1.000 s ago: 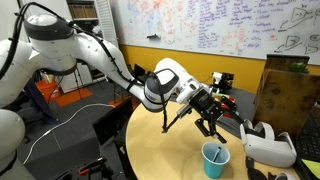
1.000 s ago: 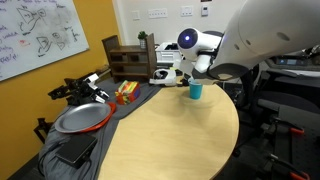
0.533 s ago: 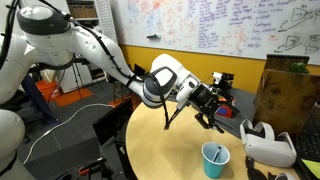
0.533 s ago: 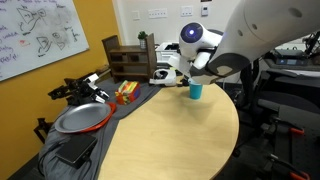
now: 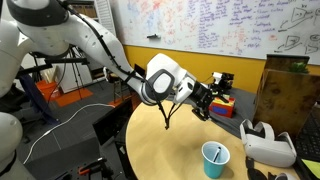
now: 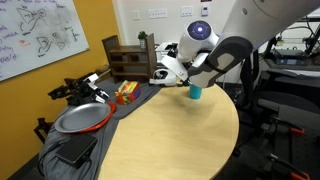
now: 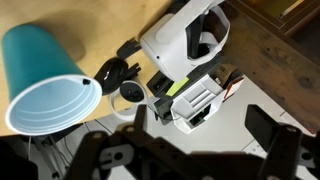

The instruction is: Take the marker from the table and place it in the blue cup

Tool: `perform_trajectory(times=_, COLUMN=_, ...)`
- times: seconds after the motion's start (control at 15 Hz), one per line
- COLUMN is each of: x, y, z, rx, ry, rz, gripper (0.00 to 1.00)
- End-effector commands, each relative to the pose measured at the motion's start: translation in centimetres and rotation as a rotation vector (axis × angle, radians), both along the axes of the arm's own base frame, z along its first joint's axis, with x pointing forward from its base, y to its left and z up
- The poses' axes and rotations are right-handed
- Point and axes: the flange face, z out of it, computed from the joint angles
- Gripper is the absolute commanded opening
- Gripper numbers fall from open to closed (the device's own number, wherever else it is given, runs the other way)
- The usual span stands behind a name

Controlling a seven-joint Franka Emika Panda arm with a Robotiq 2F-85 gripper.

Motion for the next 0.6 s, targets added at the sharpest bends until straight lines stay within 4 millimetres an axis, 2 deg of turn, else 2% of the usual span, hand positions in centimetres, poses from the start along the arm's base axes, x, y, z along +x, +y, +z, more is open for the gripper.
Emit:
perform_trajectory(times=0.0, x=-0.1, y=0.9, z=1.6, rx=0.123, ry=-0.028, rz=0.118, gripper=1.0)
perform_trajectory(times=0.27, x=-0.1, y=2.5, z=1.8, rx=0.201, ry=0.0, rz=0.225, gripper=1.0)
perform_trajectory(times=0.53, x=0.1, y=3.2, z=2.0, rx=0.257, ry=0.049, rz=0.3, gripper=1.0)
